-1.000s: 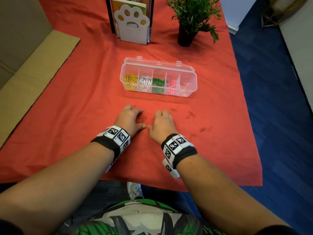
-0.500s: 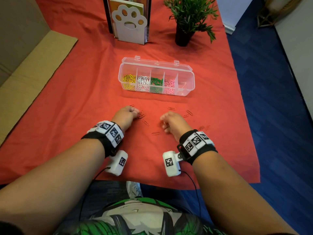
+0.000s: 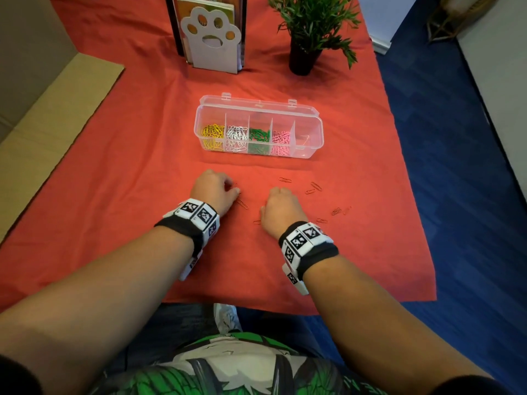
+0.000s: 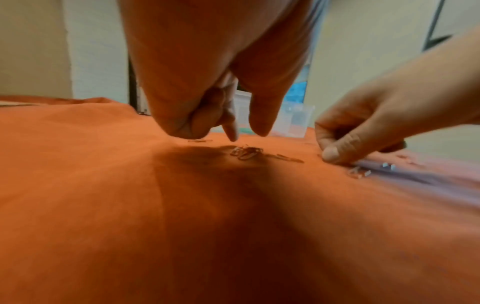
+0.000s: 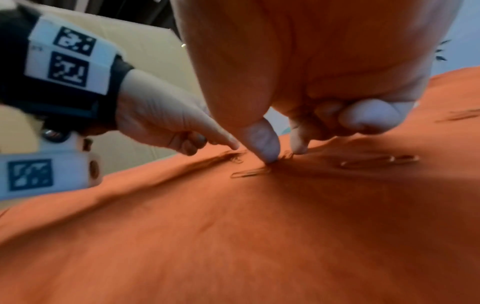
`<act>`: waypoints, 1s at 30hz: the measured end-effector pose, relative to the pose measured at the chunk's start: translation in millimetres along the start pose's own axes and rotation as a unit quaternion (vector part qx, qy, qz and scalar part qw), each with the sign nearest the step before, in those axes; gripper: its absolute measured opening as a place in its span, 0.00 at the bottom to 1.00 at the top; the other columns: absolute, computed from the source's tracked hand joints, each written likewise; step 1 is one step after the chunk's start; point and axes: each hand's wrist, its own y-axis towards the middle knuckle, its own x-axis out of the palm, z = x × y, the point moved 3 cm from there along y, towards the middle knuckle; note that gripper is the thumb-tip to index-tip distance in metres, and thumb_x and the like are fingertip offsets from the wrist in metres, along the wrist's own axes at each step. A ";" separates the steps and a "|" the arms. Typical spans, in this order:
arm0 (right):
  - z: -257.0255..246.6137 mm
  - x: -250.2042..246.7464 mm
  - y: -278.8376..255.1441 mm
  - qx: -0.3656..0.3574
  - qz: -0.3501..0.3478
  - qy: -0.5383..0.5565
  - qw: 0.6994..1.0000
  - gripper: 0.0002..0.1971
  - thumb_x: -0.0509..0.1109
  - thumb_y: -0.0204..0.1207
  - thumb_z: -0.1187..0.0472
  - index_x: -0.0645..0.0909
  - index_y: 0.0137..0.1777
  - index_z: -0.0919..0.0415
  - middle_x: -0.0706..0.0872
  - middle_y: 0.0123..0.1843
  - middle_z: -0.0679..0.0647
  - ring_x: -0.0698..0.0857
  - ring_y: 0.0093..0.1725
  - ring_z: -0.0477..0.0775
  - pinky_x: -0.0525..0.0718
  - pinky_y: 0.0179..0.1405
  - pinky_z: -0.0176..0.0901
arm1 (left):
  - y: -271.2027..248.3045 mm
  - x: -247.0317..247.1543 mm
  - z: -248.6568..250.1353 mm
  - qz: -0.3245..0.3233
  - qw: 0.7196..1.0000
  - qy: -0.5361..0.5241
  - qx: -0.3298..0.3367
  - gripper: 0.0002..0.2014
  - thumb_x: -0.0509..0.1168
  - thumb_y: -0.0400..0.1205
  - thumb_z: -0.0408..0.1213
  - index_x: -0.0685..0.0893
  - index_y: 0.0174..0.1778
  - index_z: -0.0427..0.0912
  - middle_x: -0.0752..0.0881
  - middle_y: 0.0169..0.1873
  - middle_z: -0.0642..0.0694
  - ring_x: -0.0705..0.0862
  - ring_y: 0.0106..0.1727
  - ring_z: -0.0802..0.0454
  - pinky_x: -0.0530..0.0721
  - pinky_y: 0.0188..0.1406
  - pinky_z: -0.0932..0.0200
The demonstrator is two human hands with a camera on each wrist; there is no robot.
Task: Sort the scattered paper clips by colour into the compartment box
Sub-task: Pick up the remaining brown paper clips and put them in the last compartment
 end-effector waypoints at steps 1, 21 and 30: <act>-2.8 -0.3 -1.6 -0.005 -0.011 -0.008 1.000 0.17 0.58 0.76 0.64 0.68 0.64 0.69 0.76 0.63 0.67 0.77 0.62 0.67 0.77 0.61 0.54 | 0.3 2.5 -0.1 0.006 1.000 0.020 0.015 0.15 0.70 0.75 0.44 0.87 0.54 0.41 0.83 0.51 0.38 0.83 0.52 0.39 0.80 0.52 0.53; 17.2 -9.1 -7.8 0.087 -0.113 0.446 0.884 0.09 0.59 0.77 0.67 0.76 0.38 0.54 0.77 0.32 0.50 0.73 0.27 0.48 0.72 0.24 0.36 | -6.7 3.8 -5.7 -0.149 0.788 -0.546 -0.243 0.13 0.50 0.82 0.30 0.78 0.40 0.47 0.72 0.28 0.50 0.67 0.26 0.57 0.67 0.18 0.69; -9.1 4.7 -29.7 -0.101 -0.010 -0.008 0.995 0.14 0.57 0.73 0.70 0.71 0.59 0.65 0.73 0.61 0.62 0.74 0.61 0.64 0.78 0.62 0.56 | -2.3 -2.3 -16.9 -0.052 0.835 -0.488 -0.249 0.20 0.52 0.85 0.51 0.74 0.30 0.46 0.71 0.26 0.50 0.68 0.23 0.56 0.70 0.18 0.67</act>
